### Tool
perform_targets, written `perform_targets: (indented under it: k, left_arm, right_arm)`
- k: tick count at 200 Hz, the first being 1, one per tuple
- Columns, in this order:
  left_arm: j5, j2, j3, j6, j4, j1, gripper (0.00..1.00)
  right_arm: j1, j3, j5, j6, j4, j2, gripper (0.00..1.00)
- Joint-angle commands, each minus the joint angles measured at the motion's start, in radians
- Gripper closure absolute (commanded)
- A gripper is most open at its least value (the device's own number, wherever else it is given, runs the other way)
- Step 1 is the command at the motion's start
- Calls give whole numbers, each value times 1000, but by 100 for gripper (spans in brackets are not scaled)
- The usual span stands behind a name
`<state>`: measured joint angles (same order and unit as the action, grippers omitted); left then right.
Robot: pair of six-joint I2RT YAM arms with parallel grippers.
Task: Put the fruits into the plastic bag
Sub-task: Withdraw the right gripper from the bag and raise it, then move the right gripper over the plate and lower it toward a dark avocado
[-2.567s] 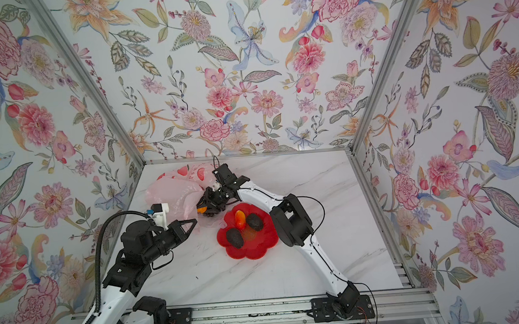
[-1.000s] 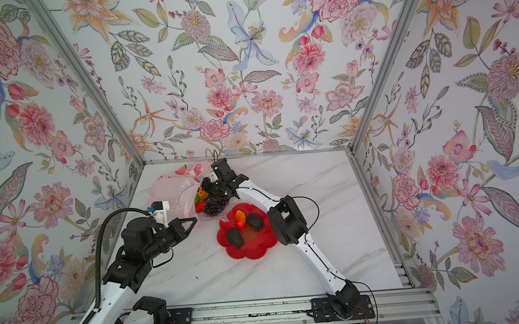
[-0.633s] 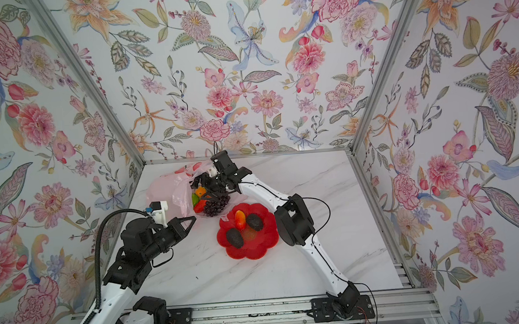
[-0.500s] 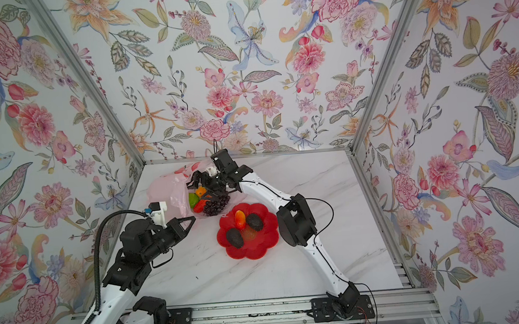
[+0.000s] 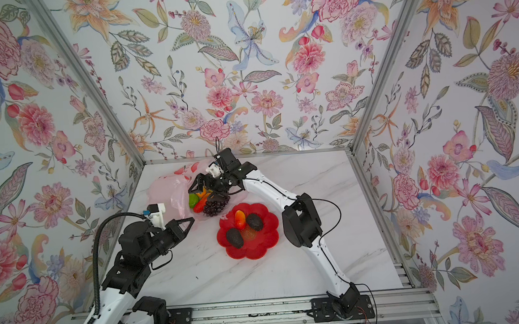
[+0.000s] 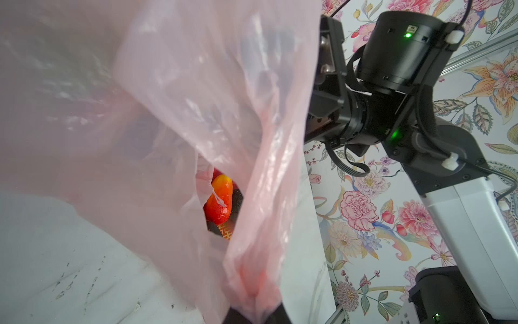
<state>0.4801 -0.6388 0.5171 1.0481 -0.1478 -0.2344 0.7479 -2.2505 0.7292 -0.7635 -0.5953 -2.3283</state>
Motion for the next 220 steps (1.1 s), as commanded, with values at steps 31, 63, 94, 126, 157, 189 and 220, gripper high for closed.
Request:
perform_targets:
  k: [31,63,94,126,157,189,220]
  left_arm:
    - [-17,43,-12,-3,-55,18,100]
    - [-11,44,-12,-3,-55,21,100]
    - [-6,35,-10,-8,-50,23,100]
    - [-2,31,-15,-9,-47,22,100]
    - [-2,27,-24,-6,-39,24,100]
    - [3,13,-33,-3,-17,23,100]
    - [6,4,-43,-3,1,24,100]
  right_arm:
    - [14,35,-276,329,-214,228,1]
    - [42,283,-474,511,-90,425,1]
    - [-24,486,-523,453,-24,563,1]
    - [-94,679,-536,443,21,692,1]
    - [-189,792,-551,430,-49,787,1]
    - [-237,864,-585,454,-153,854,1]
    - [-228,865,-600,523,-276,849,1]
